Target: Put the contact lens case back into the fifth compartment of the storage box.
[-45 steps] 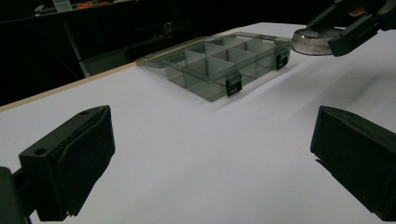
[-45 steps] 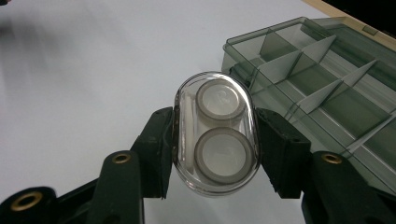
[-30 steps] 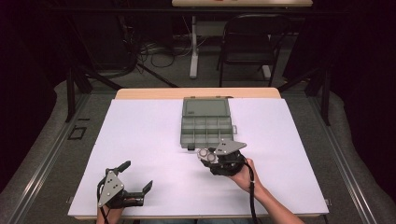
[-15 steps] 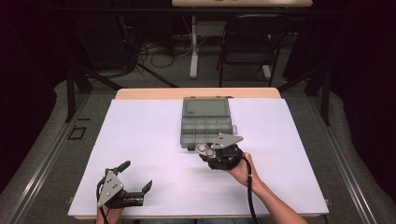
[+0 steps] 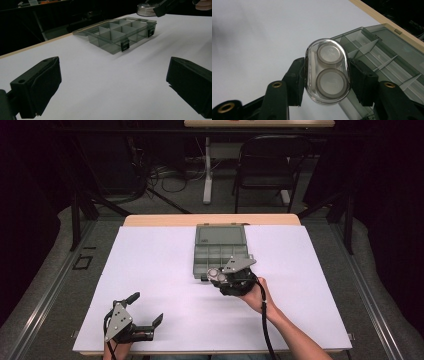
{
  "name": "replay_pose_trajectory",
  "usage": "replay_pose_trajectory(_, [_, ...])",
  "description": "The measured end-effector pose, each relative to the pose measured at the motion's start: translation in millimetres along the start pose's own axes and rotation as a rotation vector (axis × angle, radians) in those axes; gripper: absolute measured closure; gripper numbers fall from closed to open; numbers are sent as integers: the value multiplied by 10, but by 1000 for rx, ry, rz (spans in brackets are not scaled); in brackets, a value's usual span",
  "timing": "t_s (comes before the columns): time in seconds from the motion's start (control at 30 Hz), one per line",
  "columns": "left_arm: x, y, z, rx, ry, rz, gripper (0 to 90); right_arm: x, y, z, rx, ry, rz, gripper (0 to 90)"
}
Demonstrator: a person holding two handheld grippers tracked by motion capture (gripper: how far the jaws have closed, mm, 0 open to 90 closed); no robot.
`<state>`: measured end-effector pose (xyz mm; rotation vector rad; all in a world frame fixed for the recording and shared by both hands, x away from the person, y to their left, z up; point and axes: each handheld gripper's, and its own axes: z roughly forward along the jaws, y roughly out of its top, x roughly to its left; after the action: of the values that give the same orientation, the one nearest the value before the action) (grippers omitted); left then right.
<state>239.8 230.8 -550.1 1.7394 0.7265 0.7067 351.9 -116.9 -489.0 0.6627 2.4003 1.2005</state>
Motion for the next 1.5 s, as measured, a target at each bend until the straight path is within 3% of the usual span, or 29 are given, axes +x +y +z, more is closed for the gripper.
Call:
replay_pose_trajectory(0.3, [-8,6,-12,-5,2,2,0,-54,82,55,4,4,15,490])
replay_pose_trajectory(0.6, [17,-10,19,4,-4,-7,0,-132,156,194,42,4,17,491])
replay_pose_trajectory(0.97, [19,0,-1,-5,9,-8,0,-140,260,262,64,6,20,490])
replay_pose_trajectory(1.5, [-6,7,-4,-7,-6,-2,0,-168,402,387,91,10,39,490])
